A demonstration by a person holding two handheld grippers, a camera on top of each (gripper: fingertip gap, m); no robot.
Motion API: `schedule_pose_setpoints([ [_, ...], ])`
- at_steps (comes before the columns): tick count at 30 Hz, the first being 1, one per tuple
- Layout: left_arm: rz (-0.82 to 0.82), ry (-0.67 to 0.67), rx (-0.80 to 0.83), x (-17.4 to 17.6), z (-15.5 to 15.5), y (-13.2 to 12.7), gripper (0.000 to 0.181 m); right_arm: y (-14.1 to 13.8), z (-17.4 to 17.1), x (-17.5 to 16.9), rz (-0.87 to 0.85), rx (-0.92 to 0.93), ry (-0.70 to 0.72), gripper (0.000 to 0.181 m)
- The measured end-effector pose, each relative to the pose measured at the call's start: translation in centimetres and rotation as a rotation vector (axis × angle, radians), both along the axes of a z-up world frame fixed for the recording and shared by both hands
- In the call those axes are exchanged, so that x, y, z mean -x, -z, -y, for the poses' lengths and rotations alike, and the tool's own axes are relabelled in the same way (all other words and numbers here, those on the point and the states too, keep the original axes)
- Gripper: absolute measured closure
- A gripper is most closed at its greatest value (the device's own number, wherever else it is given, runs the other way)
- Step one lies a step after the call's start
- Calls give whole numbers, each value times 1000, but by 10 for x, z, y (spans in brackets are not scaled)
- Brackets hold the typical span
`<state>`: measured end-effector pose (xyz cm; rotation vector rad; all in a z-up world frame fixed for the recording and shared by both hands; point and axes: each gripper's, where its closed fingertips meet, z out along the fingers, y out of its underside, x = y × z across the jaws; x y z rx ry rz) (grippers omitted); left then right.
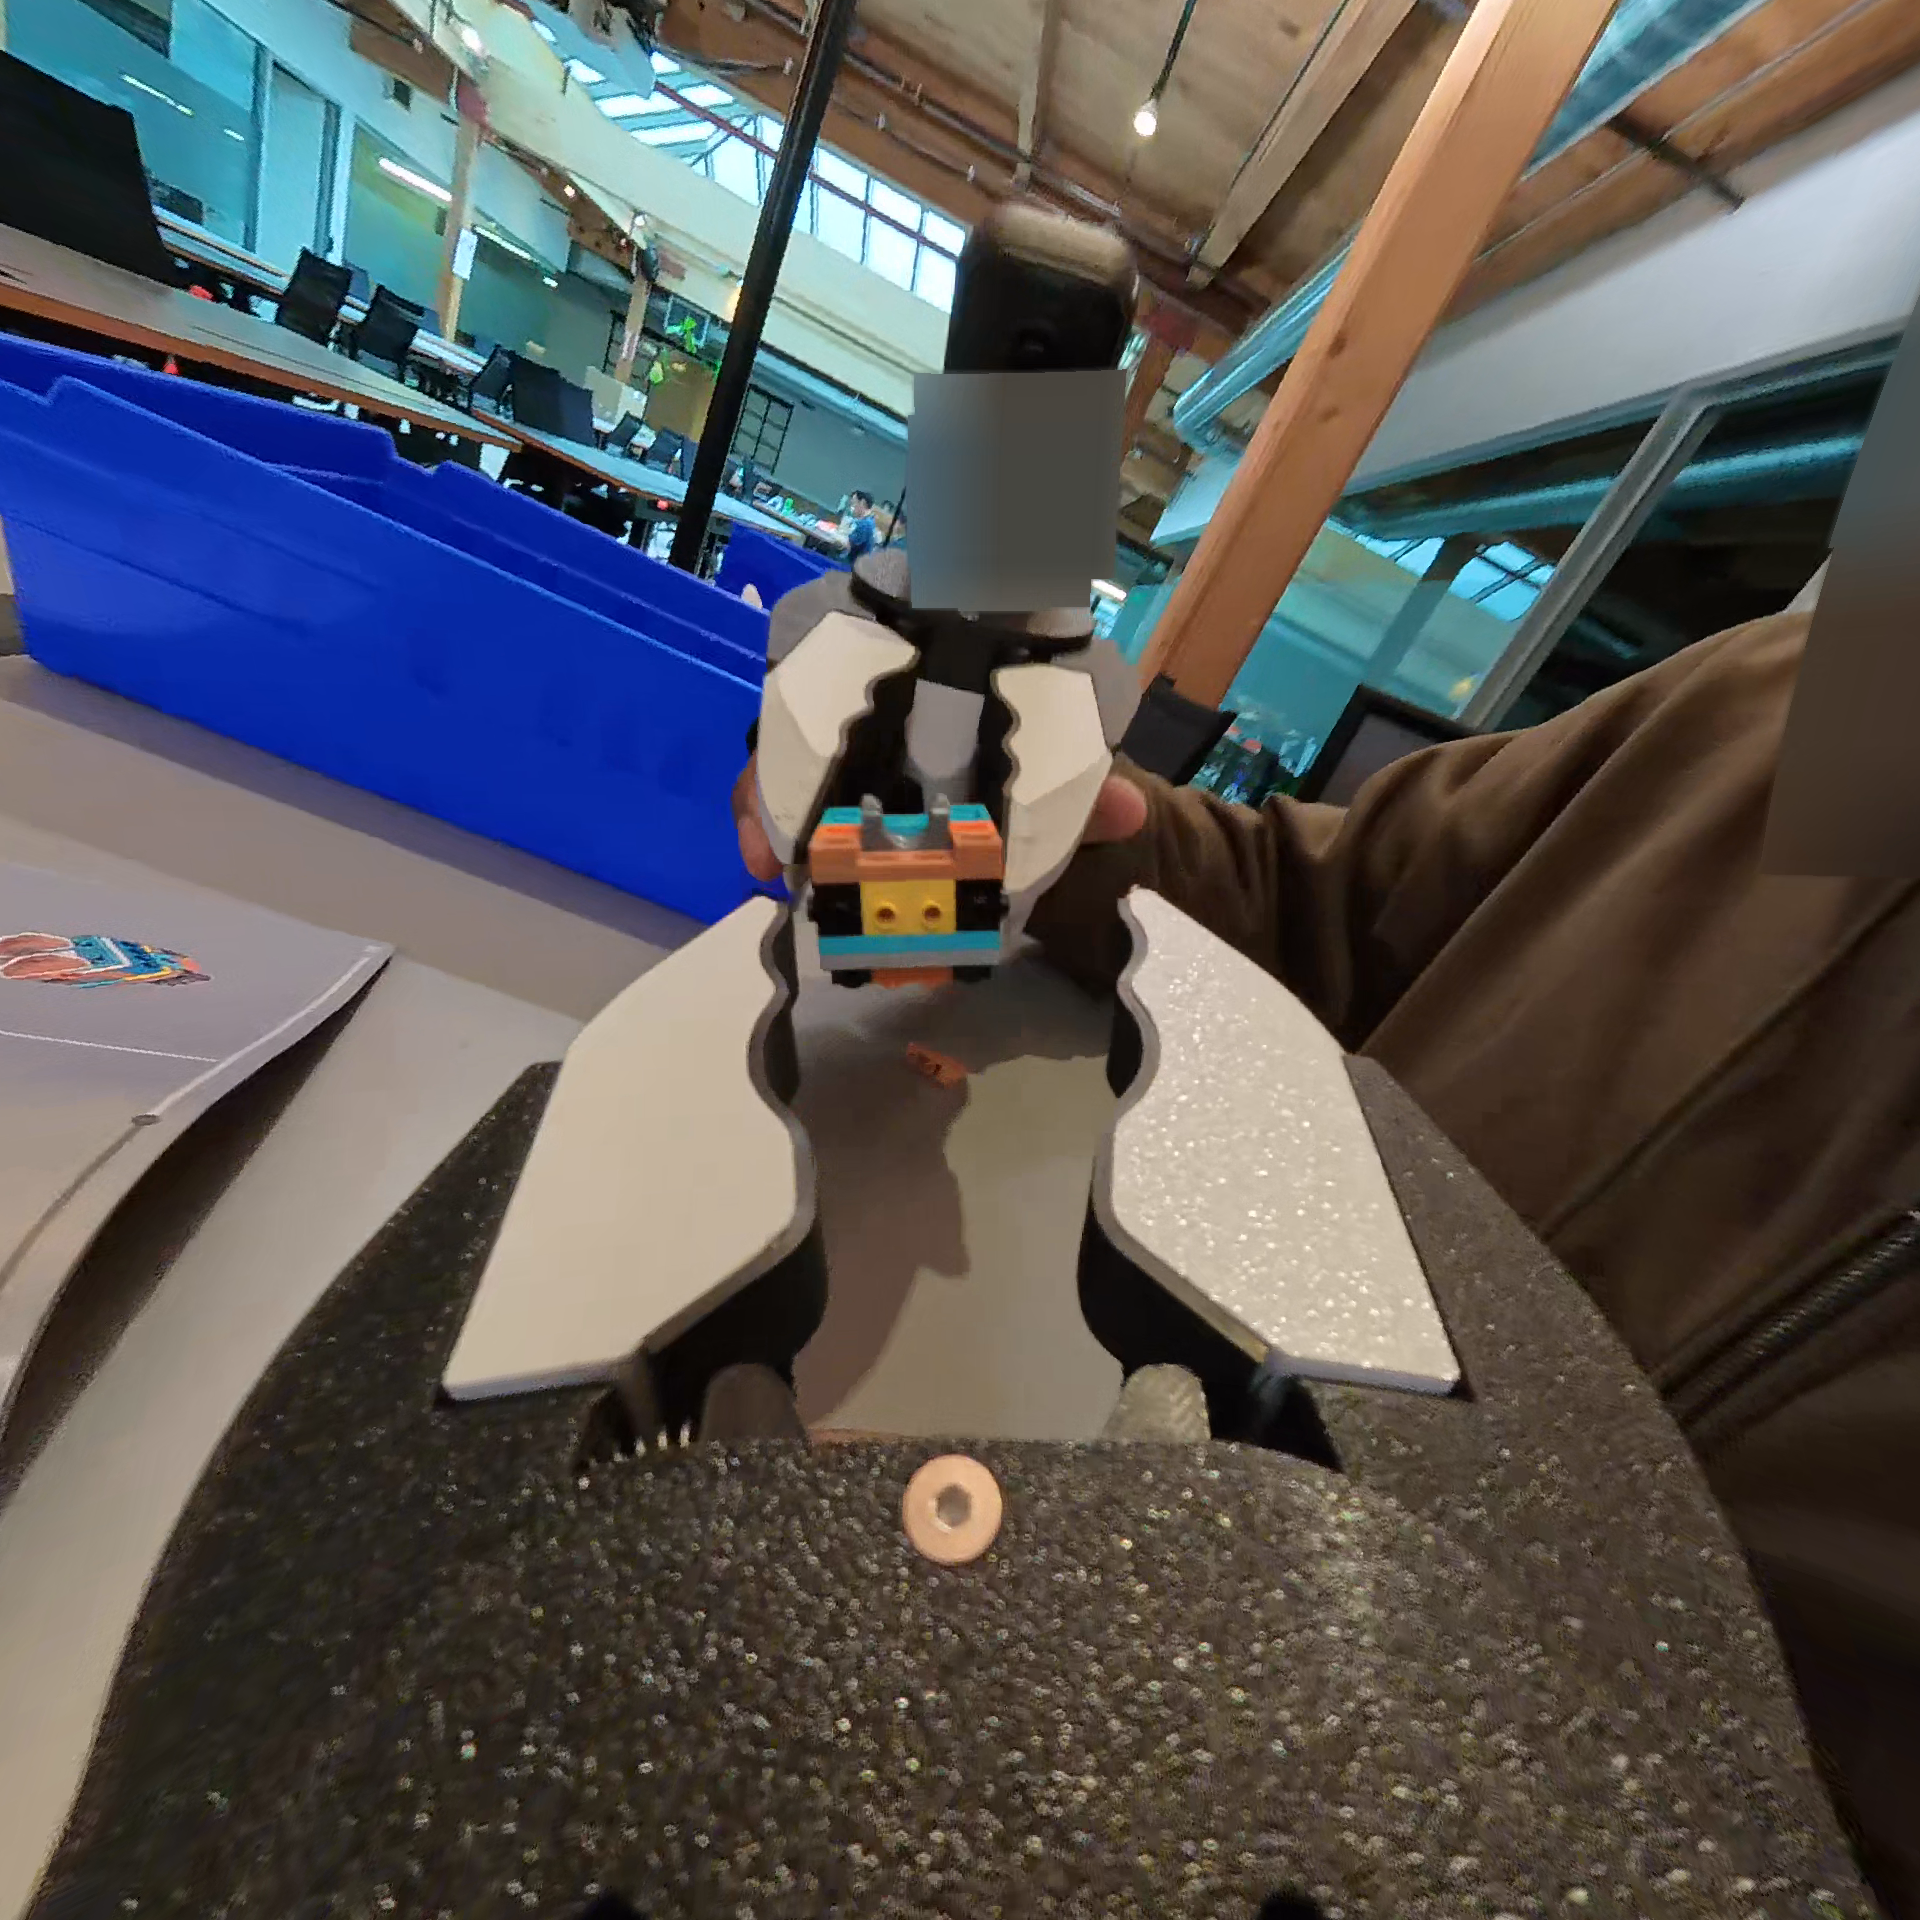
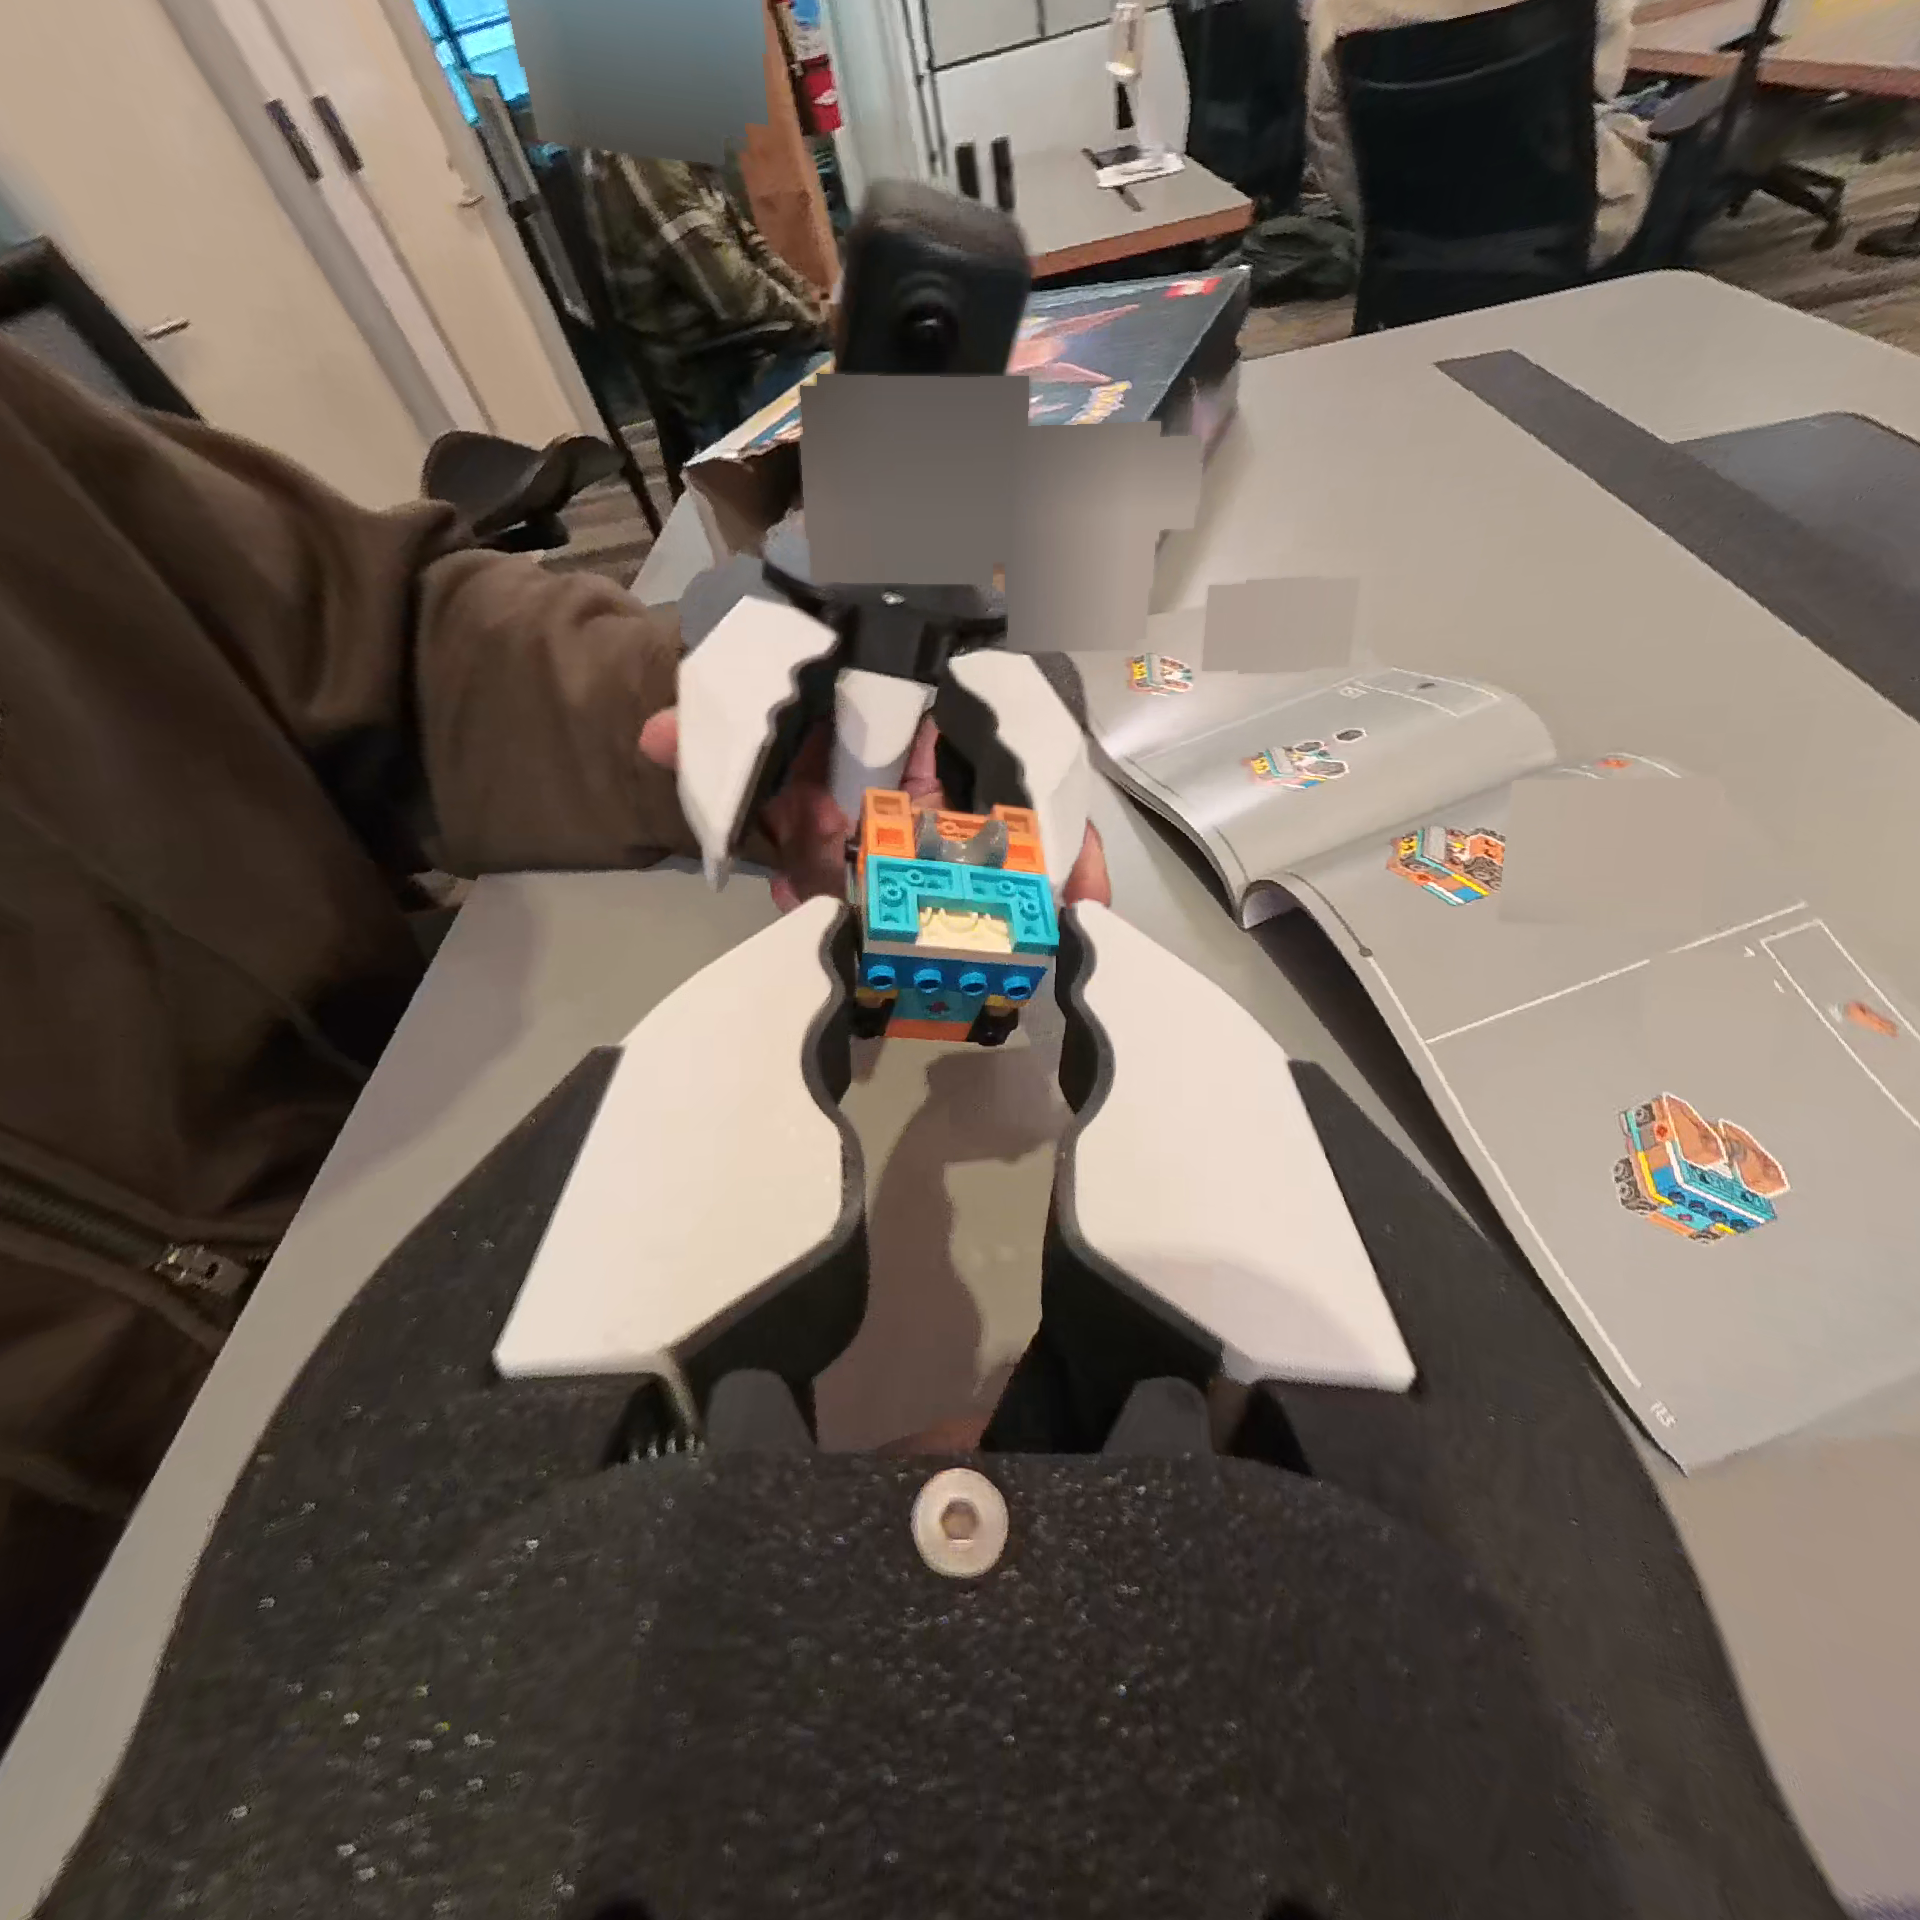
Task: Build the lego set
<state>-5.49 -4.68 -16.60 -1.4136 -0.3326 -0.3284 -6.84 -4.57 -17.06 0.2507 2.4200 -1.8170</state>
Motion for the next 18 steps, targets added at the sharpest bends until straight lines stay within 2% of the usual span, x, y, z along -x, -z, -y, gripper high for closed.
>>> schedule_pose_setpoints([
  [5,-48,-41,67,1,-6,9,126,-3,4,-3,16,29,-1,145],
  [11,-60,-21,55,-3,-7,9,141,-3,7,-8,-3,22,-18,145],
  [16,-98,-19,43,-6,-7,7,142,-7,7,-11,-25,27,-37,144],
  [18,-118,-33,45,-5,-6,7,142,-11,2,-9,-48,22,-26,138],
])
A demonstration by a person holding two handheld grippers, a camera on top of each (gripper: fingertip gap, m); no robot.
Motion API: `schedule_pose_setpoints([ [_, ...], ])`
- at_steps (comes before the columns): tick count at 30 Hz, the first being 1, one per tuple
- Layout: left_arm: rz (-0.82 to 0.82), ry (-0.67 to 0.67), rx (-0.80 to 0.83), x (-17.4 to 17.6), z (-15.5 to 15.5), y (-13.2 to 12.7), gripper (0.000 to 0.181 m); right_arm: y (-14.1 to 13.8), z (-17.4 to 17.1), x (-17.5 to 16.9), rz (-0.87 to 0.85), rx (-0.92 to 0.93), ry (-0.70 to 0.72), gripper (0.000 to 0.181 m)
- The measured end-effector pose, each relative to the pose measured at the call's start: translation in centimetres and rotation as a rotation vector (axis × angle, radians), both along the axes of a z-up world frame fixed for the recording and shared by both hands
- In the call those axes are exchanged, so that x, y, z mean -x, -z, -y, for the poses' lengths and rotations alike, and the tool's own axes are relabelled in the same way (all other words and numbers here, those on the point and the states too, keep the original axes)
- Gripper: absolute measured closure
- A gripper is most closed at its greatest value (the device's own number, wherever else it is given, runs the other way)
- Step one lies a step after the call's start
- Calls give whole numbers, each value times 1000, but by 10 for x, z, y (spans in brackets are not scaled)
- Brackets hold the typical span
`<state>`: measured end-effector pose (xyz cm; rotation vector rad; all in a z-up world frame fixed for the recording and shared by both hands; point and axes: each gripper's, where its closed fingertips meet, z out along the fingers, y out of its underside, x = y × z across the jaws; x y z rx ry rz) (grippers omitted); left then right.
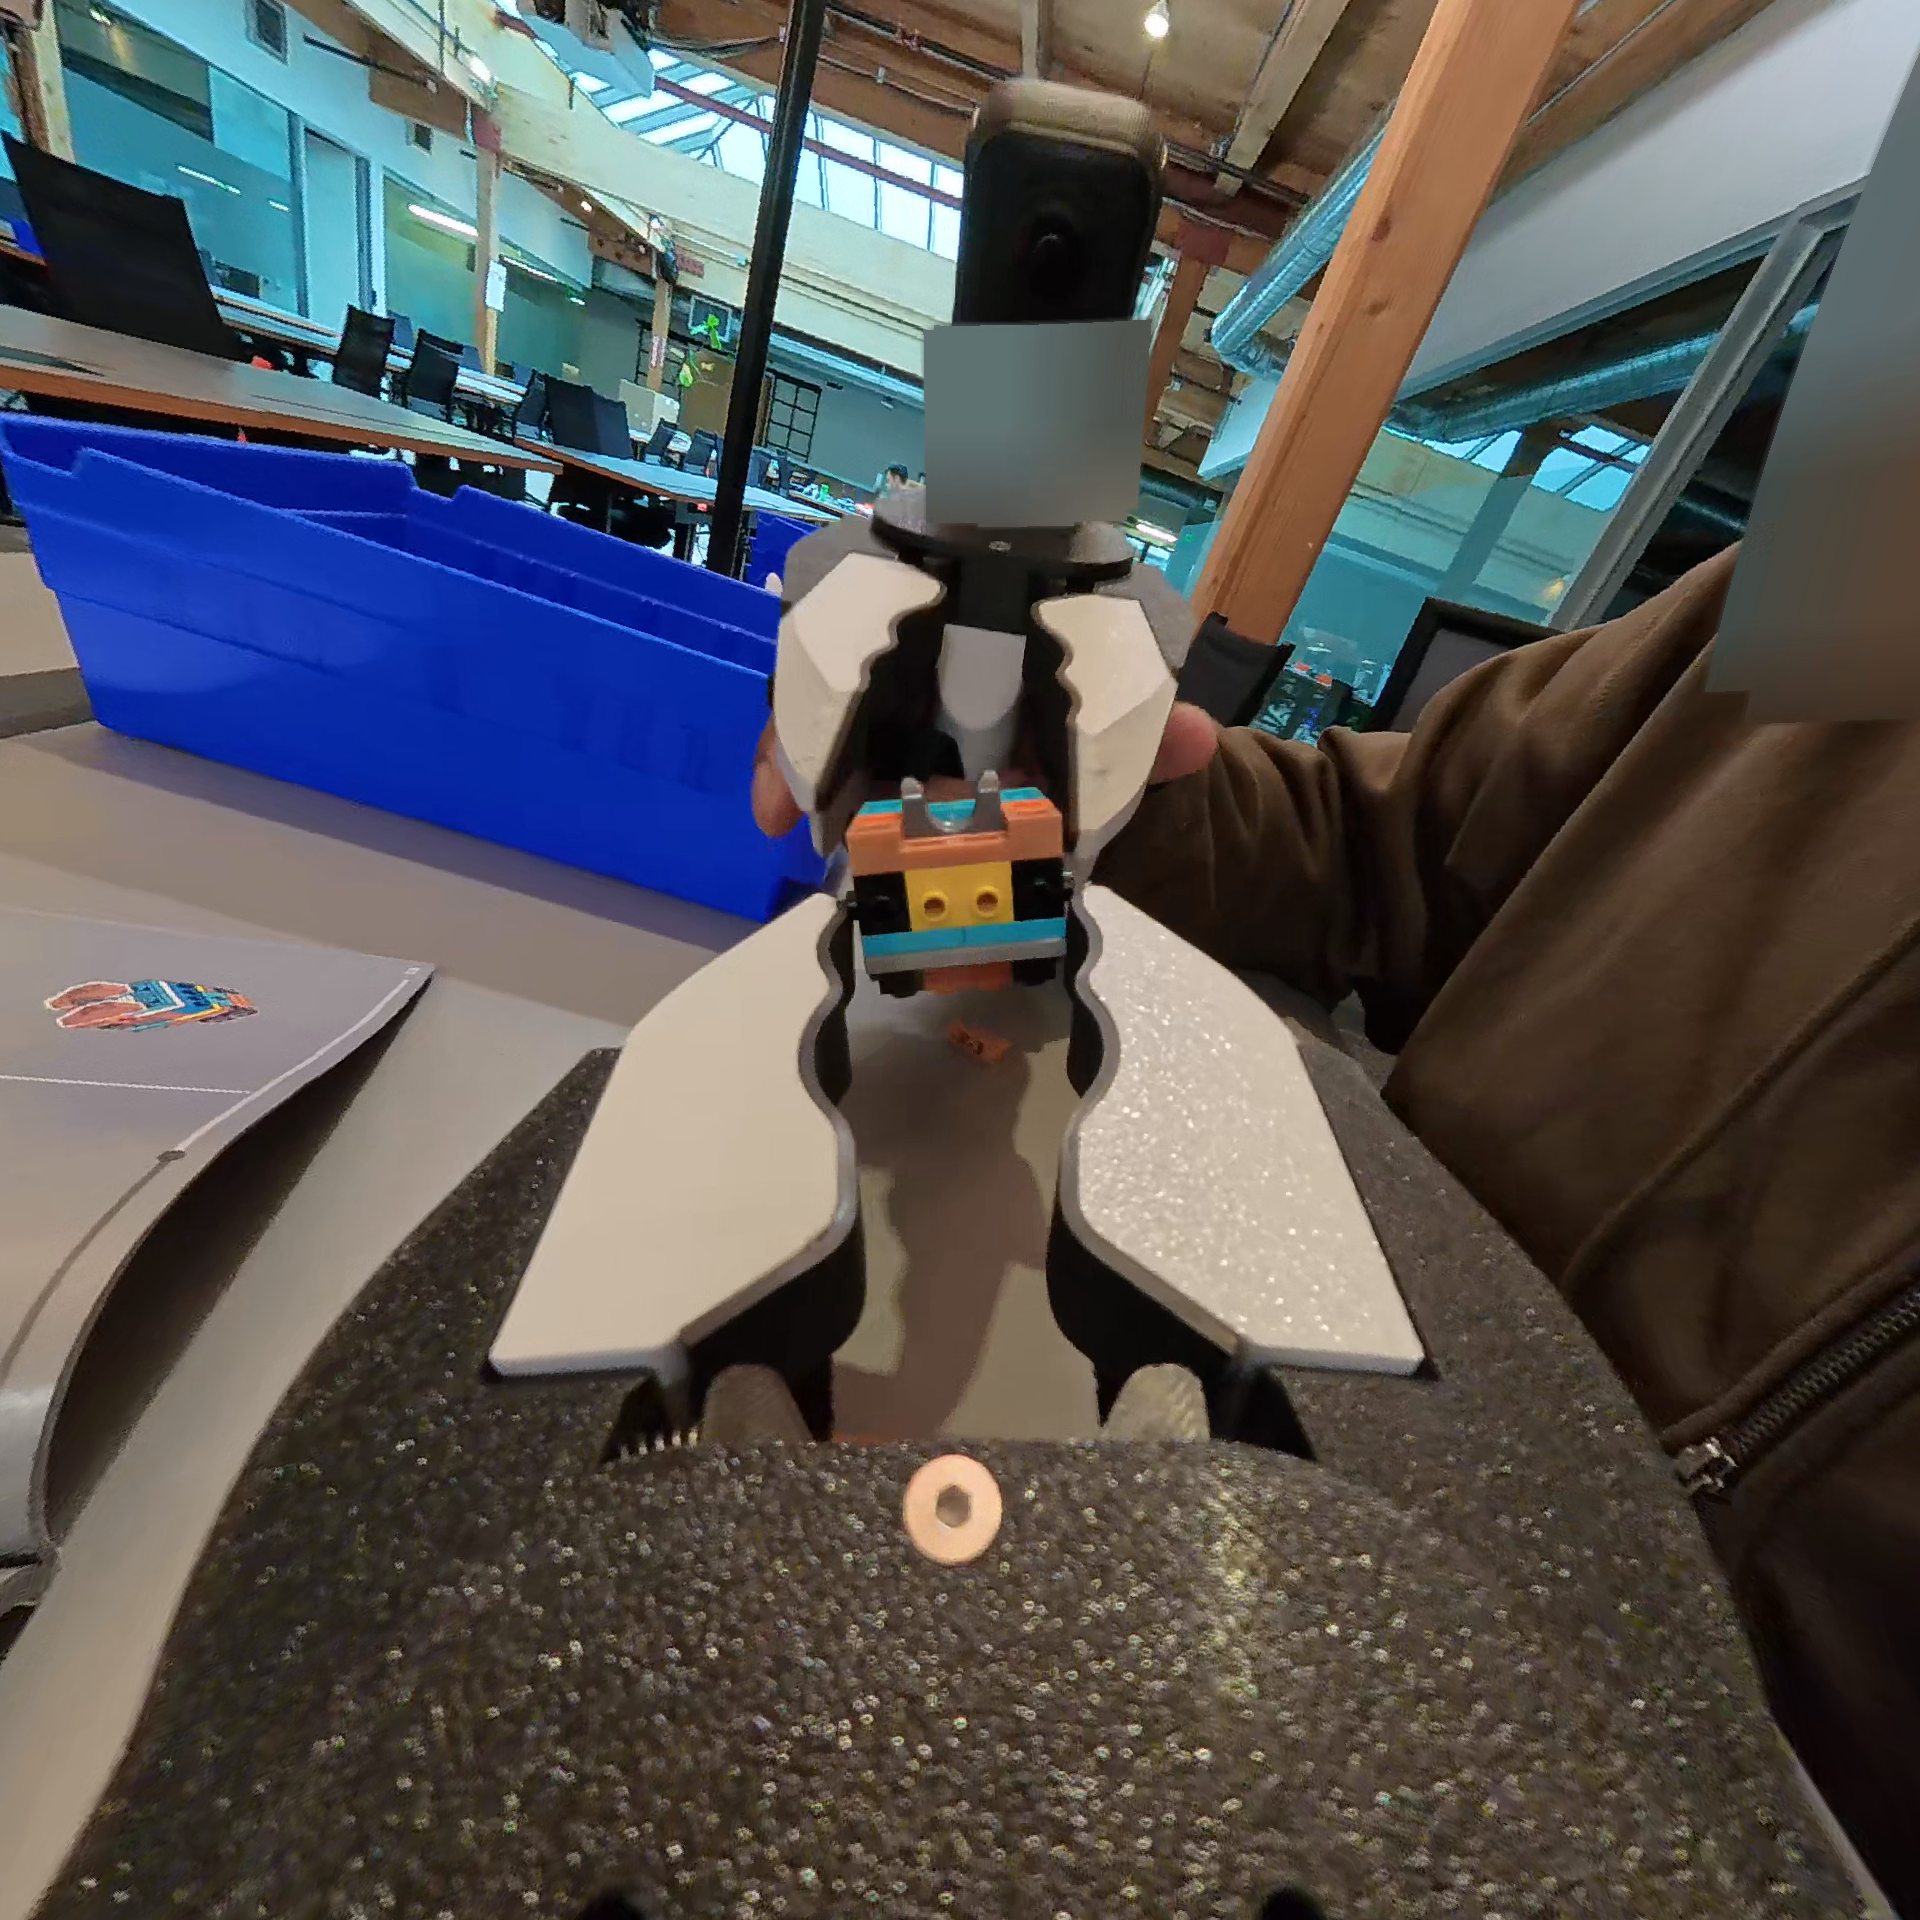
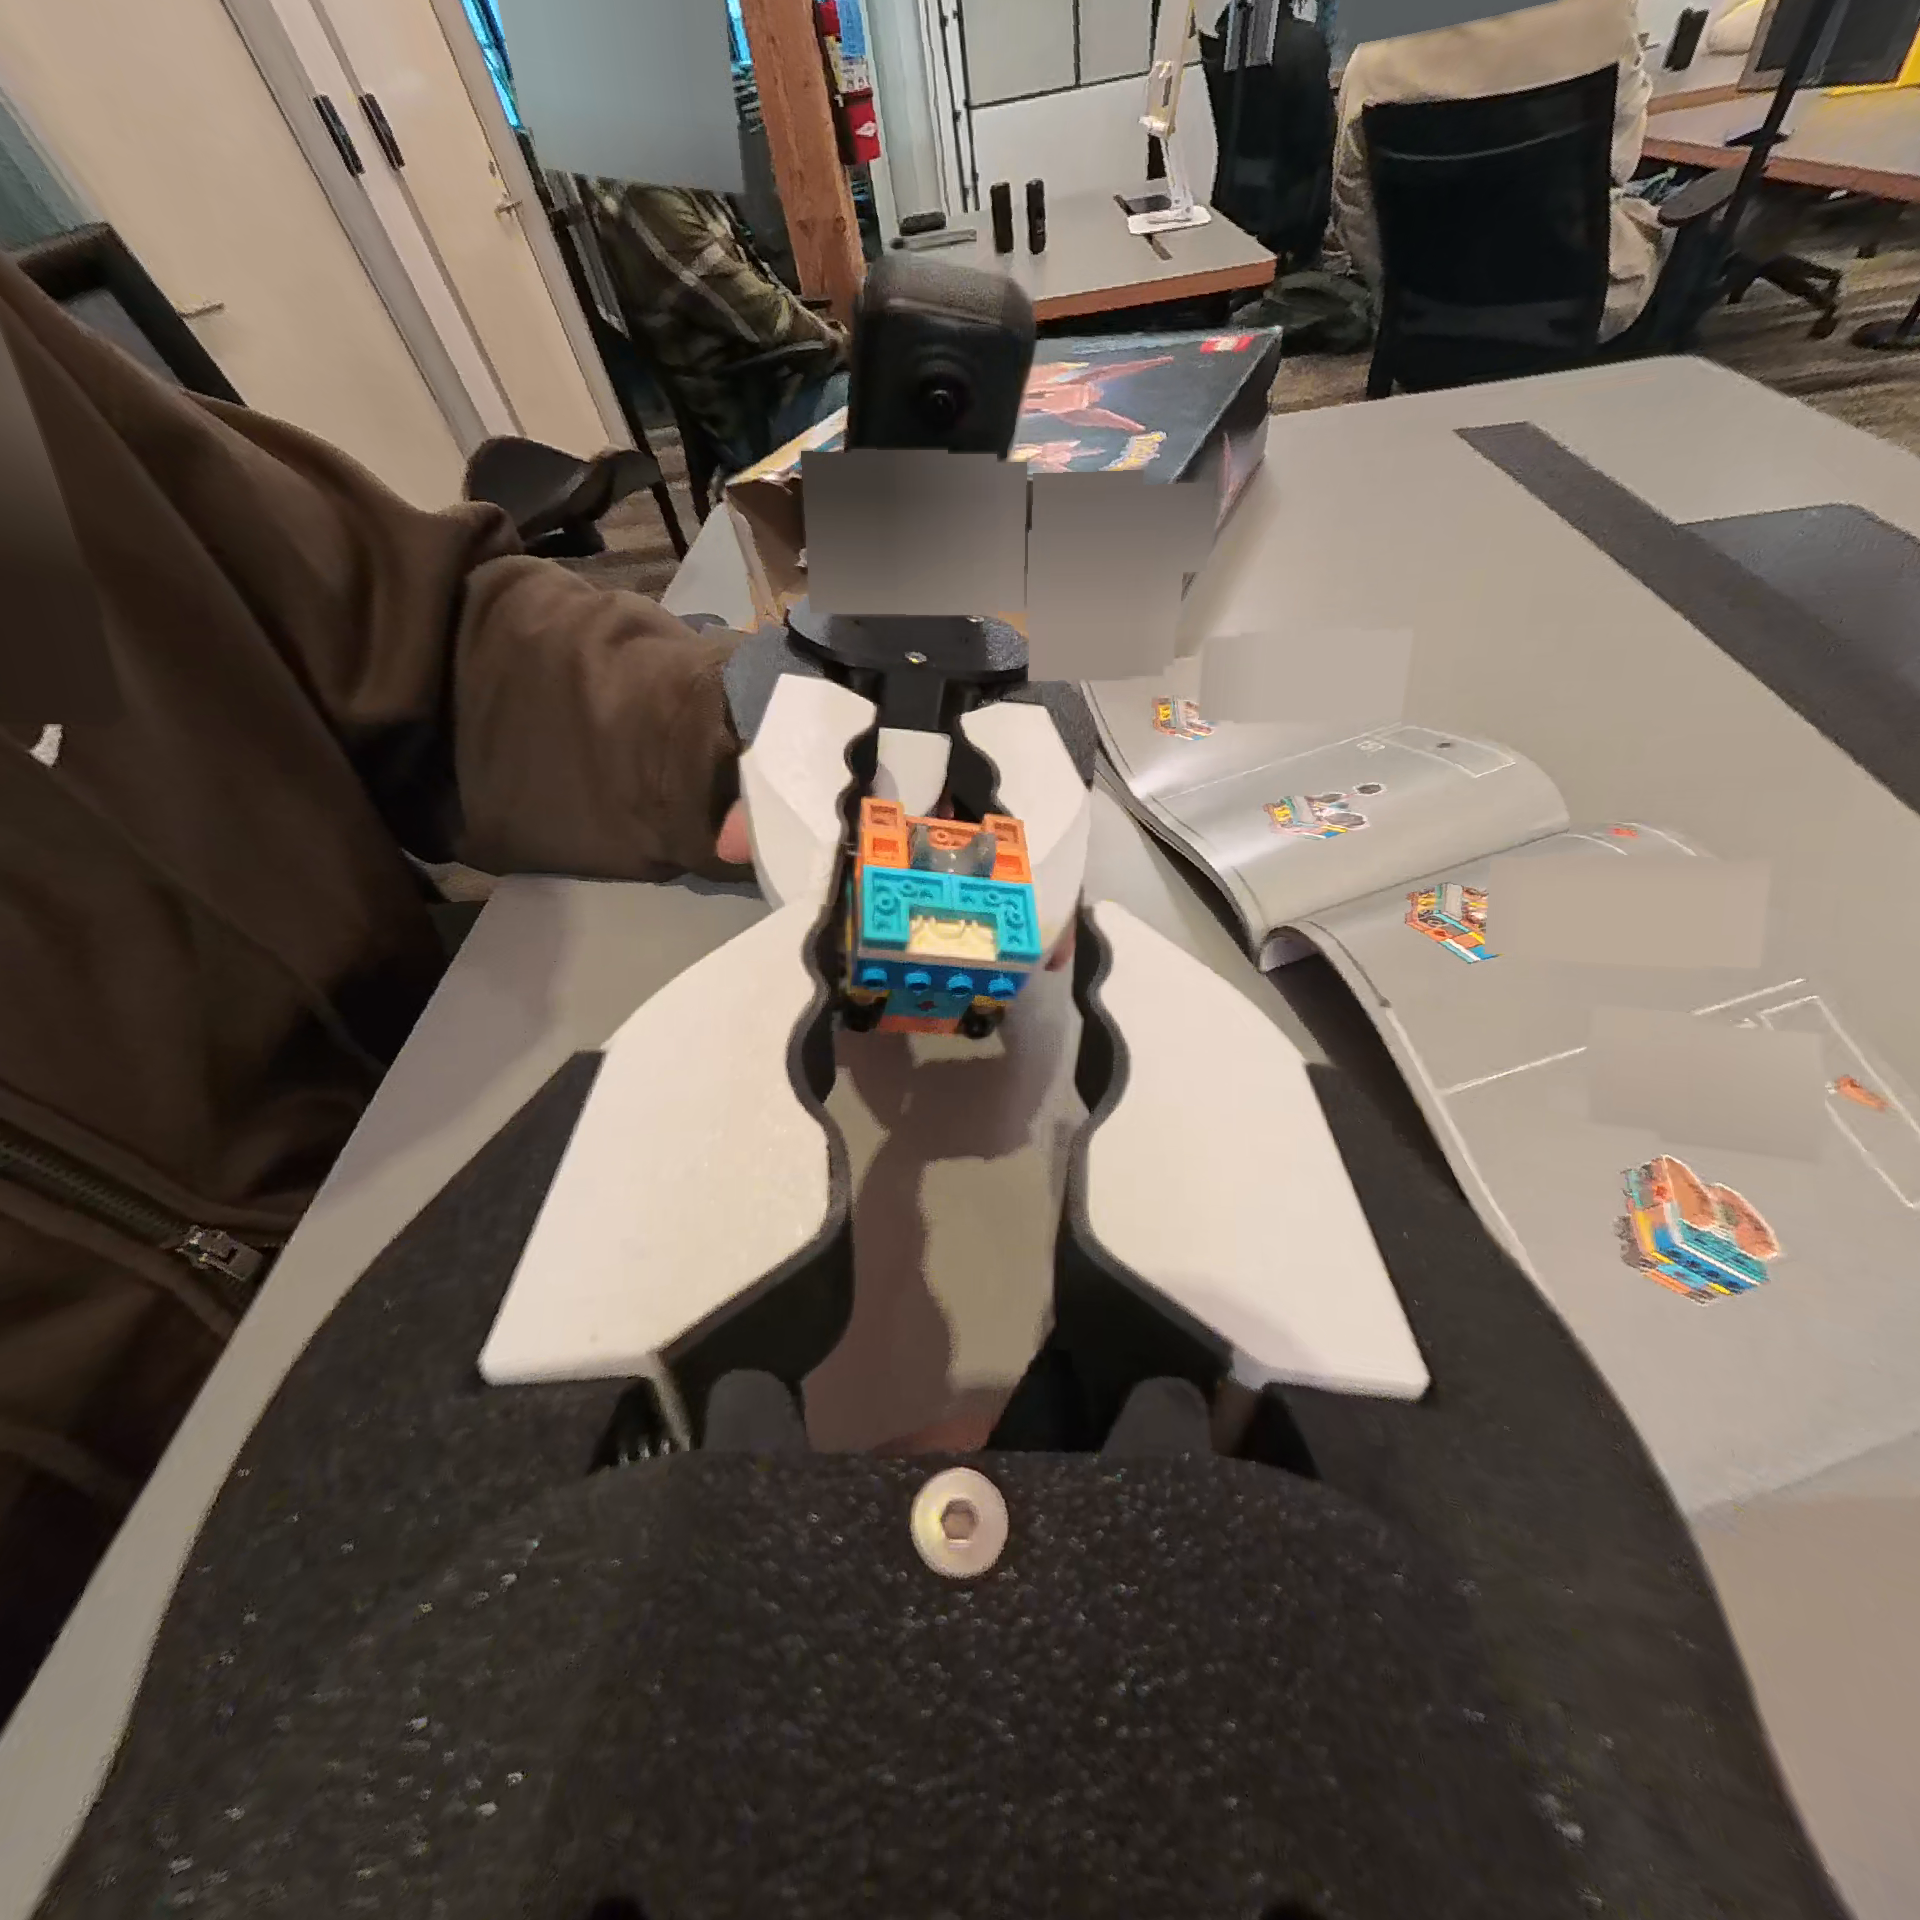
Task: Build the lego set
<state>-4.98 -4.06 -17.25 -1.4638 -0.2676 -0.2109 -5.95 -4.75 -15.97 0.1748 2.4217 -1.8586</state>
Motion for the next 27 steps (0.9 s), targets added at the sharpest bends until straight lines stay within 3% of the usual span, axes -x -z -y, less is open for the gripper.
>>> schedule_pose_setpoints([
  [4,-40,-81,6,11,7,-4,142,2,-26,23,-53,-107,122,143],
  [8,-54,-161,6,23,13,-7,142,44,-60,42,-129,-423,259,151],
  [12,-45,-182,20,27,14,-4,142,71,-84,25,-142,-592,276,154],
  [17,-59,-186,49,27,11,1,142,68,-108,-6,-82,-573,385,158],
  [21,-46,-180,54,27,9,5,142,96,-136,-24,61,-622,545,157],
  [27,-51,-172,55,24,7,5,142,118,-138,-36,165,-655,630,150],
])
